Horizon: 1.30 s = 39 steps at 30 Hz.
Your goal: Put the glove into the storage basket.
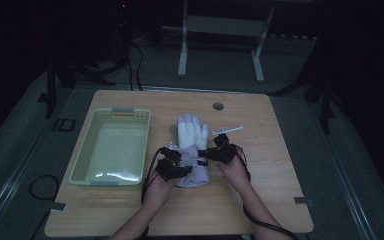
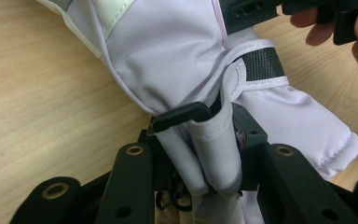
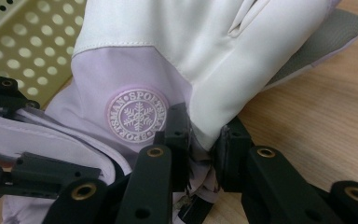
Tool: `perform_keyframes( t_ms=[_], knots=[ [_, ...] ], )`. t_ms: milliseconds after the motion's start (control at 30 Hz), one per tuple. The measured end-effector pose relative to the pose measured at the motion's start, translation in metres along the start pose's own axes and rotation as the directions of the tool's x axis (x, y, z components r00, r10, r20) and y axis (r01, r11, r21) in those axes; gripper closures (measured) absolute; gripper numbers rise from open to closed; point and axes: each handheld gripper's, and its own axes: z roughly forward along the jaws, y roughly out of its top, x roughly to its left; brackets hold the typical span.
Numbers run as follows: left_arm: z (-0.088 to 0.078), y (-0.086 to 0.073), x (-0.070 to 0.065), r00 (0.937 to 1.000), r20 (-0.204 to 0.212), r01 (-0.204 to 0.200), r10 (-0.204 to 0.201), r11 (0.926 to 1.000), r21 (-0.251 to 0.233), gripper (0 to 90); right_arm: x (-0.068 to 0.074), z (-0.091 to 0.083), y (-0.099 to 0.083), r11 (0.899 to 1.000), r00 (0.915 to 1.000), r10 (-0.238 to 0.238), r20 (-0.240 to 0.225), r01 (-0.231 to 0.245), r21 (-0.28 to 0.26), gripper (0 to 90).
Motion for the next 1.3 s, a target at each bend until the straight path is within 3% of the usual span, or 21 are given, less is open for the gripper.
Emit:
perform_keyframes(
  t_ms=[300,667,1300],
  knots=[
    [-0.018,0.015,-0.002,0.9999,0.000,-0.013,0.013,0.9998,-0.014,67.1,0.011,-0.014,0.014,0.999,0.9992,-0.019,0.036,0.020,-0.030,77.6],
    [-0.055,0.031,-0.003,0.9987,-0.022,-0.047,0.046,0.9983,-0.036,67.1,0.036,-0.032,0.041,0.997,0.9983,-0.040,0.043,0.043,-0.069,77.5],
    [-0.110,0.036,0.021,0.9961,-0.081,-0.040,0.036,0.9981,-0.047,67.2,0.081,-0.023,0.082,0.992,0.9956,-0.091,0.022,0.093,-0.088,77.4]
  ],
)
